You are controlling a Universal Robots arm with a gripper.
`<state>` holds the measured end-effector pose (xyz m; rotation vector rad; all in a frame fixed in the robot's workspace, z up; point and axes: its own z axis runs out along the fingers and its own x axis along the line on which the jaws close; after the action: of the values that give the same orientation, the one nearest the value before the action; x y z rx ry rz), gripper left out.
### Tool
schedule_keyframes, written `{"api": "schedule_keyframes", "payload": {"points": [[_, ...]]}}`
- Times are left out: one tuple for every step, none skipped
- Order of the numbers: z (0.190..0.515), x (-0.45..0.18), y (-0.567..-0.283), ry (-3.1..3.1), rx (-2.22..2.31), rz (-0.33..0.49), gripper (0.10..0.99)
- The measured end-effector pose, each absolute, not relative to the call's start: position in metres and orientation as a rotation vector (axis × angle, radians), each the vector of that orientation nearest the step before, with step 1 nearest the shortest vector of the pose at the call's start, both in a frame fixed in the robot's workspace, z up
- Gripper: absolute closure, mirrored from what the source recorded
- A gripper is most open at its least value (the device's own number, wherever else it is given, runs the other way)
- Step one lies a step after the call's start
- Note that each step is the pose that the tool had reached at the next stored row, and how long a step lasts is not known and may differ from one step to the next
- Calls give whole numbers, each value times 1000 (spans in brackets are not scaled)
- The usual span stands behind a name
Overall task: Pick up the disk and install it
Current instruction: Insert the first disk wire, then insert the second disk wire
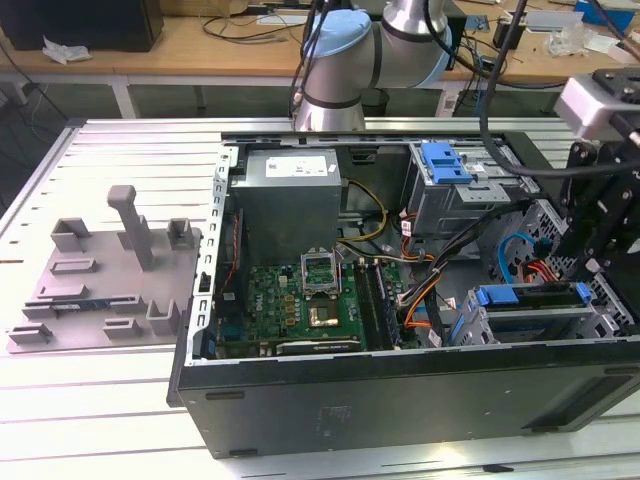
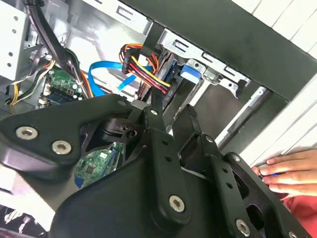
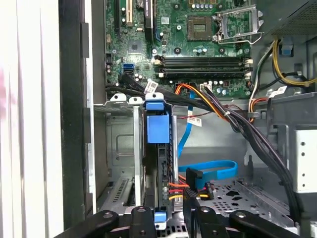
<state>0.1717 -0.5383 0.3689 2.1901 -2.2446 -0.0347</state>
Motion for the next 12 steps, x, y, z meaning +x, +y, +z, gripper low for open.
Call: {"api": "schedule_keyframes", "payload": {"points": [[371, 172, -538, -2245, 2189, -33, 725], [373, 172, -538, -2245, 2188, -33, 725], [374, 172, -538, -2245, 2188, -33, 725], [375, 172, -537, -2245, 2187, -32, 725], [376, 172, -537, -2245, 2187, -32, 725], [376, 172, -537, -2246, 2186, -32, 725], [376, 172, -537, -2246, 2186, -31, 725], [376, 172, -537, -2245, 2186, -31, 725], [376, 172, -537, -2245, 2186, -30, 725], [376, 172, -537, -2245, 2185, -29, 725], [376, 172, -537, -2245, 2185, -29, 725], [376, 172, -537, -2245, 2185, -29, 725]]}}
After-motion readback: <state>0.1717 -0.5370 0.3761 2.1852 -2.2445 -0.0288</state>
